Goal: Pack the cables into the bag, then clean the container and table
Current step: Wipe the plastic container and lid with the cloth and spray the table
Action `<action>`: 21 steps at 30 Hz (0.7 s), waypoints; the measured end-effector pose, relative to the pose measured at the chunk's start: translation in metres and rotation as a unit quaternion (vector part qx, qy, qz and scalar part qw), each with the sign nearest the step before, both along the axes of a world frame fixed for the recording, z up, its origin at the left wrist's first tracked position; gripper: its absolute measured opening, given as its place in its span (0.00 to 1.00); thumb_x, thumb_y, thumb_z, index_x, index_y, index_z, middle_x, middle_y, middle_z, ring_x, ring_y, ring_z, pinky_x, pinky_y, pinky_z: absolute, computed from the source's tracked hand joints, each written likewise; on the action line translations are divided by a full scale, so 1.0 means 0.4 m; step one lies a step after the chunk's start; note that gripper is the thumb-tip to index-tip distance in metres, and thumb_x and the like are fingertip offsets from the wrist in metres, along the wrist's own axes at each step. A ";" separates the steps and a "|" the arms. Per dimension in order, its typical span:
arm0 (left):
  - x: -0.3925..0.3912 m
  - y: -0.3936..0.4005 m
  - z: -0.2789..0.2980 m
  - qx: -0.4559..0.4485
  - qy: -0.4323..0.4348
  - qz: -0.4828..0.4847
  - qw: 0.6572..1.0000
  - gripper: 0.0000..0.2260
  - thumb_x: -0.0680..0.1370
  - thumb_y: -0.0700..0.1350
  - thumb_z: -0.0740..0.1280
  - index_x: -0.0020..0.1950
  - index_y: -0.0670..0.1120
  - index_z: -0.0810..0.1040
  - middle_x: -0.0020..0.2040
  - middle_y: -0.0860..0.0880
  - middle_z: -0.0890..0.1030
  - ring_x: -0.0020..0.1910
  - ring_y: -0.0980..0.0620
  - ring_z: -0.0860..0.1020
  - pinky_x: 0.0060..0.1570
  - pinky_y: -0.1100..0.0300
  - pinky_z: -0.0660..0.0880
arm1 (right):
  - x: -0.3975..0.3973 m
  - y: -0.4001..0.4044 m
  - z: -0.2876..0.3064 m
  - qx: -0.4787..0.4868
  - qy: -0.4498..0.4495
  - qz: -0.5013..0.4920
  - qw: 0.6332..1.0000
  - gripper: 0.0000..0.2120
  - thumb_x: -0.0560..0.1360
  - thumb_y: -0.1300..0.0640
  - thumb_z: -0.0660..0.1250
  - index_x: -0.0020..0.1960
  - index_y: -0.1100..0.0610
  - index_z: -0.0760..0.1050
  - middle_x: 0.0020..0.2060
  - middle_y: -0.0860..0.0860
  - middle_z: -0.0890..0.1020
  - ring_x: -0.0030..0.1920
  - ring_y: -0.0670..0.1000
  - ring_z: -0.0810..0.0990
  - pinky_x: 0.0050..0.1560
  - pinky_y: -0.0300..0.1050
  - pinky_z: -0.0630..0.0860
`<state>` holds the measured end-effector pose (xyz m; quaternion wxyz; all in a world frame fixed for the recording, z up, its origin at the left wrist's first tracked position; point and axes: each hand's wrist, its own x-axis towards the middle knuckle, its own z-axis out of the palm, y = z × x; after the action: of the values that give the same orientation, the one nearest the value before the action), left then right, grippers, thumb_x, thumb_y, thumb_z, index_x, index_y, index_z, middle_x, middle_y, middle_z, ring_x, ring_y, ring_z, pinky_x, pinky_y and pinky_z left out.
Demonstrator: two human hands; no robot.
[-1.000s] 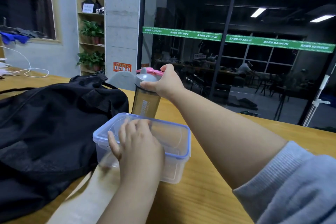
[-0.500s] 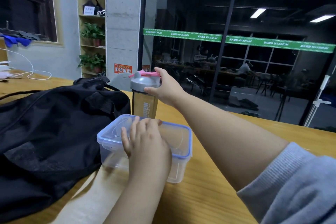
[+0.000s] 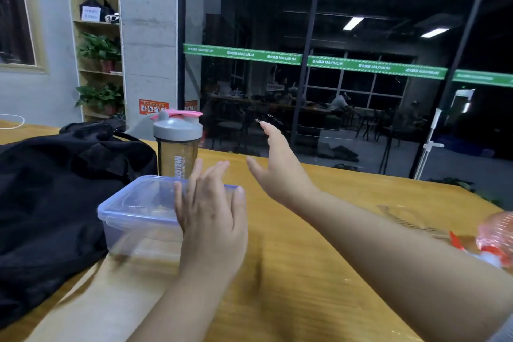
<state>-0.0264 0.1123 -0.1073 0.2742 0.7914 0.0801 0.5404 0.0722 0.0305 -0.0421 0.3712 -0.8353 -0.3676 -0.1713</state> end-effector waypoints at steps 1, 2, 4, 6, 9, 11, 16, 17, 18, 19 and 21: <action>0.000 -0.014 -0.001 0.018 -0.005 -0.017 1.000 0.19 0.77 0.51 0.51 0.65 0.47 0.66 0.64 0.50 0.73 0.72 0.52 0.57 0.69 0.57 0.41 | -0.004 -0.030 -0.007 -0.028 -0.024 -0.008 0.999 0.31 0.79 0.53 0.61 0.77 0.51 0.49 0.76 0.44 0.55 0.74 0.43 0.57 0.65 0.32 0.55; 0.000 -0.028 -0.003 0.035 -0.006 -0.033 0.999 0.18 0.77 0.51 0.51 0.66 0.49 0.65 0.65 0.51 0.73 0.71 0.53 0.58 0.70 0.58 0.41 | -0.007 -0.059 -0.015 -0.051 -0.043 -0.015 0.998 0.31 0.79 0.52 0.61 0.77 0.51 0.49 0.76 0.44 0.55 0.74 0.43 0.56 0.65 0.31 0.55; -0.001 -0.051 -0.011 0.064 0.001 -0.066 0.996 0.18 0.78 0.52 0.51 0.66 0.50 0.65 0.65 0.56 0.71 0.72 0.55 0.57 0.70 0.60 0.41 | -0.010 -0.118 -0.029 -0.081 -0.065 -0.021 0.994 0.30 0.79 0.52 0.61 0.77 0.51 0.50 0.76 0.45 0.56 0.74 0.44 0.57 0.68 0.35 0.57; -0.002 -0.075 -0.022 0.092 0.020 -0.103 0.990 0.19 0.79 0.53 0.51 0.68 0.51 0.63 0.65 0.61 0.66 0.73 0.58 0.54 0.71 0.61 0.40 | -0.007 -0.177 -0.045 -0.107 -0.065 -0.030 0.992 0.30 0.79 0.51 0.61 0.76 0.50 0.51 0.75 0.45 0.58 0.74 0.46 0.59 0.71 0.41 0.60; 0.002 -0.112 -0.043 0.162 0.068 -0.156 0.972 0.21 0.80 0.56 0.47 0.72 0.53 0.60 0.69 0.63 0.63 0.74 0.61 0.52 0.72 0.58 0.42 | 0.008 -0.258 -0.069 -0.121 -0.020 -0.065 0.990 0.30 0.79 0.48 0.60 0.76 0.49 0.50 0.75 0.44 0.59 0.74 0.48 0.59 0.72 0.48 0.61; 0.008 -0.136 -0.055 0.210 0.109 -0.184 0.954 0.21 0.81 0.56 0.45 0.73 0.54 0.58 0.71 0.60 0.64 0.74 0.59 0.52 0.72 0.55 0.45 | 0.018 -0.312 -0.073 -0.128 -0.007 -0.093 0.987 0.30 0.79 0.47 0.59 0.76 0.49 0.50 0.75 0.45 0.59 0.74 0.48 0.59 0.73 0.48 0.60; 0.016 -0.156 -0.073 0.286 0.169 -0.183 0.925 0.22 0.81 0.57 0.44 0.75 0.56 0.56 0.73 0.58 0.63 0.75 0.57 0.52 0.71 0.53 0.45 | 0.035 -0.457 -0.080 -0.149 0.014 -0.162 0.975 0.30 0.80 0.47 0.58 0.76 0.49 0.50 0.74 0.45 0.60 0.73 0.48 0.62 0.71 0.47 0.61; 0.017 -0.157 -0.077 0.293 0.175 -0.182 0.922 0.22 0.81 0.58 0.45 0.75 0.56 0.56 0.73 0.57 0.63 0.75 0.57 0.52 0.71 0.54 0.45 | 0.038 -0.487 -0.083 -0.141 0.030 -0.176 0.974 0.29 0.80 0.46 0.58 0.76 0.49 0.49 0.74 0.44 0.62 0.71 0.49 0.65 0.69 0.48 0.64; 0.019 -0.158 -0.081 0.297 0.179 -0.182 0.920 0.22 0.81 0.58 0.45 0.75 0.56 0.56 0.73 0.57 0.63 0.75 0.56 0.52 0.71 0.54 0.45 | 0.040 -0.515 -0.085 -0.115 0.056 -0.189 0.974 0.29 0.80 0.45 0.57 0.76 0.48 0.48 0.73 0.44 0.63 0.67 0.49 0.70 0.65 0.48 0.67; 0.021 -0.158 -0.085 0.303 0.183 -0.181 0.917 0.23 0.81 0.59 0.45 0.75 0.56 0.57 0.73 0.57 0.63 0.75 0.56 0.52 0.71 0.54 0.45 | 0.042 -0.543 -0.086 -0.078 0.087 -0.203 0.972 0.29 0.80 0.45 0.56 0.76 0.48 0.47 0.71 0.43 0.65 0.62 0.49 0.73 0.60 0.46 0.68; 0.023 -0.158 -0.088 0.317 0.192 -0.177 0.912 0.23 0.81 0.59 0.44 0.75 0.57 0.57 0.73 0.56 0.63 0.75 0.56 0.51 0.71 0.54 0.45 | 0.049 -0.602 -0.089 -0.013 0.127 -0.235 0.964 0.28 0.81 0.45 0.54 0.76 0.50 0.47 0.70 0.46 0.69 0.60 0.49 0.73 0.57 0.45 0.67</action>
<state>-0.0171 0.0490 -0.1424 0.0799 0.9263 -0.1856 0.3180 0.0918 -0.2101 -0.0778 0.3533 -0.9177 -0.1131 -0.1420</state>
